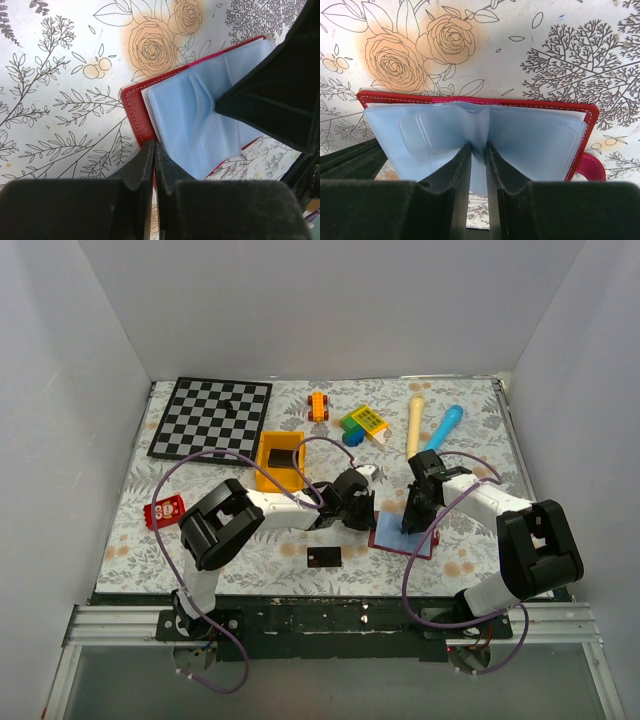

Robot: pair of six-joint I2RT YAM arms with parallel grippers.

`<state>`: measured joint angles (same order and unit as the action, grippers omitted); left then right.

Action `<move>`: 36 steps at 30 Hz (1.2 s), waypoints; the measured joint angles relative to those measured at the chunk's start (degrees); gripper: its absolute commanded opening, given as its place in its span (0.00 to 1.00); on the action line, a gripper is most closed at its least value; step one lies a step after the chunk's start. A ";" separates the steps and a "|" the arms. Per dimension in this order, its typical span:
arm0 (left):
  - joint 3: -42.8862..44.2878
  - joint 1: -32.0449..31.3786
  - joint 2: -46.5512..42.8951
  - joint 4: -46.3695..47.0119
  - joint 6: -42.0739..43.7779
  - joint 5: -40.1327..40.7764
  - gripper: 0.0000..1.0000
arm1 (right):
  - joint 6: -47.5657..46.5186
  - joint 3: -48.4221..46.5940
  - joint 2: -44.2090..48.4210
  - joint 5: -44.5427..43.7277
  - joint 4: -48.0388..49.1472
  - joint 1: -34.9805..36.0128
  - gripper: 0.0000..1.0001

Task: Put the credit cards into the card holder
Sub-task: Open the card holder at the center of the board.

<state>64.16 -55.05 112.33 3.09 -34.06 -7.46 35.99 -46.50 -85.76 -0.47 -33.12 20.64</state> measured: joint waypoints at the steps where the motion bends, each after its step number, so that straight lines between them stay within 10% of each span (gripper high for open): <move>1: 0.13 0.02 0.02 -0.09 0.04 -0.07 0.00 | 0.00 0.00 0.00 0.02 0.00 0.00 0.25; 36: 3.72 -2.19 0.33 1.25 0.07 -5.33 0.00 | 0.00 -0.20 0.33 1.03 0.28 0.00 0.46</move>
<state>67.88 -57.23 112.66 4.34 -34.00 -12.80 35.99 -46.70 -85.43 0.56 -32.84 20.64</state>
